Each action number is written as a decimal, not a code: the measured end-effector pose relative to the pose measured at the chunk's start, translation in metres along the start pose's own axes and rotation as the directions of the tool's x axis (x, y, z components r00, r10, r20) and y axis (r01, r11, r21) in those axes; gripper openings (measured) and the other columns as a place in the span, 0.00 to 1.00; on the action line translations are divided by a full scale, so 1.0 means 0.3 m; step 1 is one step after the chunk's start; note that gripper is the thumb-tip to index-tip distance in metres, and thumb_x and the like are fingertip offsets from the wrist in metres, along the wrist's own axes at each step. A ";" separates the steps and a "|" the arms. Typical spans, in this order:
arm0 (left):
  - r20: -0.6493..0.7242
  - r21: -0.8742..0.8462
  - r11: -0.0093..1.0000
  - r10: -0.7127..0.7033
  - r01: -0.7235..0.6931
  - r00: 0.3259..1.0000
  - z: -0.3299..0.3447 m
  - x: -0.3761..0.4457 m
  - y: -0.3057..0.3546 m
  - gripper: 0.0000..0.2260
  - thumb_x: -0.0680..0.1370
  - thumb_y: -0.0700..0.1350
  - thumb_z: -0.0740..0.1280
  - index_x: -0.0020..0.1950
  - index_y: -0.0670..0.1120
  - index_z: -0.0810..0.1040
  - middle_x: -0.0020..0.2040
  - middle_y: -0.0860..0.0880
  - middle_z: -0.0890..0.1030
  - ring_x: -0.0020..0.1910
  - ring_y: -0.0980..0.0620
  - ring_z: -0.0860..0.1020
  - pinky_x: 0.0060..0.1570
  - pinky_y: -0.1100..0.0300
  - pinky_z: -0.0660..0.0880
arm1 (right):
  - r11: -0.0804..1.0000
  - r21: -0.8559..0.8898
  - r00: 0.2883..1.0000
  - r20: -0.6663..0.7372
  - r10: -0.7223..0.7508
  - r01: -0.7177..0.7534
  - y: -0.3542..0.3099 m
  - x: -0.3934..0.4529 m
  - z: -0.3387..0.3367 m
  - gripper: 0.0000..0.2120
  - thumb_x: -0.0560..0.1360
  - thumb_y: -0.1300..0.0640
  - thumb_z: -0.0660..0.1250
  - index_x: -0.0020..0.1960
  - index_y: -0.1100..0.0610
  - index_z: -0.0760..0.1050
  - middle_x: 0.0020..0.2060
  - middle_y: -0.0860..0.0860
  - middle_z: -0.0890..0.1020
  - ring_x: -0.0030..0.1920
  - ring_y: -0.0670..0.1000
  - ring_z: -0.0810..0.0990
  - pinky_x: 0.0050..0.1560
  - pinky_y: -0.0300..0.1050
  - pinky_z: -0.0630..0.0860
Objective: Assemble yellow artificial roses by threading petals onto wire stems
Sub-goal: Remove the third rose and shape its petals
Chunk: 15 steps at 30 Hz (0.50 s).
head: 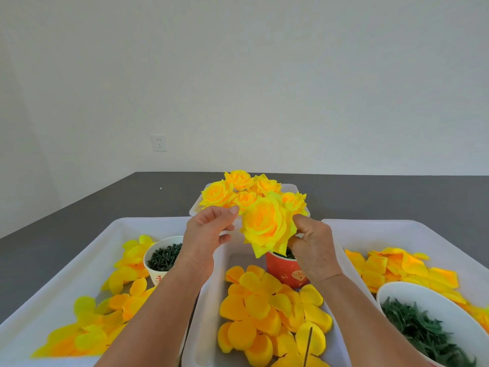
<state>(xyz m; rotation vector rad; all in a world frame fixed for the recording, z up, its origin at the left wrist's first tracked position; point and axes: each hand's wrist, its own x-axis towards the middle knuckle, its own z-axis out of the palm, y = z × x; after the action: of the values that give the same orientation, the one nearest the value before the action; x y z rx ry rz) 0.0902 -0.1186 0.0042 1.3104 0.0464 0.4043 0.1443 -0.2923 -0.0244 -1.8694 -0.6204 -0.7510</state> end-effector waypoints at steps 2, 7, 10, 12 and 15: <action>-0.004 0.060 0.995 0.083 -0.083 0.997 0.010 -0.013 0.000 0.10 0.69 0.45 0.72 0.30 0.44 0.75 0.29 0.48 0.72 0.32 0.53 0.70 0.36 0.60 0.68 | 0.999 -0.036 0.999 -0.012 -0.040 0.040 0.006 0.001 0.000 0.04 0.70 0.72 0.68 0.37 0.68 0.79 0.32 0.60 0.81 0.33 0.59 0.77 0.33 0.41 0.72; 0.012 0.226 0.958 0.176 -0.174 0.984 0.034 -0.023 -0.005 0.15 0.68 0.43 0.74 0.32 0.33 0.75 0.26 0.48 0.69 0.25 0.59 0.67 0.30 0.70 0.69 | 0.996 -0.028 0.997 0.007 -0.082 0.082 -0.001 -0.004 0.009 0.02 0.71 0.70 0.69 0.42 0.68 0.81 0.37 0.62 0.83 0.38 0.60 0.80 0.38 0.42 0.76; -0.020 0.244 0.957 0.165 -0.156 0.986 0.032 -0.019 -0.010 0.19 0.68 0.46 0.74 0.34 0.30 0.75 0.25 0.48 0.71 0.25 0.59 0.68 0.29 0.69 0.69 | 0.996 -0.032 0.997 0.016 -0.079 0.080 -0.003 -0.008 0.005 0.06 0.68 0.72 0.70 0.34 0.66 0.78 0.29 0.57 0.80 0.31 0.54 0.75 0.31 0.35 0.68; -0.040 0.266 0.956 0.142 -0.127 0.989 0.028 -0.016 -0.012 0.19 0.68 0.47 0.75 0.36 0.30 0.75 0.27 0.45 0.72 0.28 0.56 0.69 0.31 0.65 0.70 | 0.996 -0.030 0.996 0.029 -0.079 0.080 -0.014 -0.014 0.005 0.15 0.66 0.71 0.70 0.29 0.56 0.71 0.25 0.44 0.72 0.28 0.47 0.71 0.31 0.38 0.63; -0.046 0.323 0.942 0.115 -0.094 0.992 0.026 -0.012 -0.013 0.11 0.72 0.39 0.71 0.32 0.36 0.77 0.24 0.50 0.73 0.26 0.59 0.70 0.29 0.68 0.71 | 0.996 -0.019 0.995 0.043 -0.091 0.092 -0.030 -0.015 0.007 0.24 0.66 0.71 0.71 0.29 0.45 0.67 0.26 0.35 0.68 0.30 0.36 0.67 0.32 0.37 0.63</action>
<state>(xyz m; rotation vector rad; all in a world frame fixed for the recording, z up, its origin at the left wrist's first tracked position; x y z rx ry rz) 0.0897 -0.1276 0.0019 1.6259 0.0996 0.5463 0.1354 -0.2872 -0.0229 -1.8902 -0.7319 -0.7822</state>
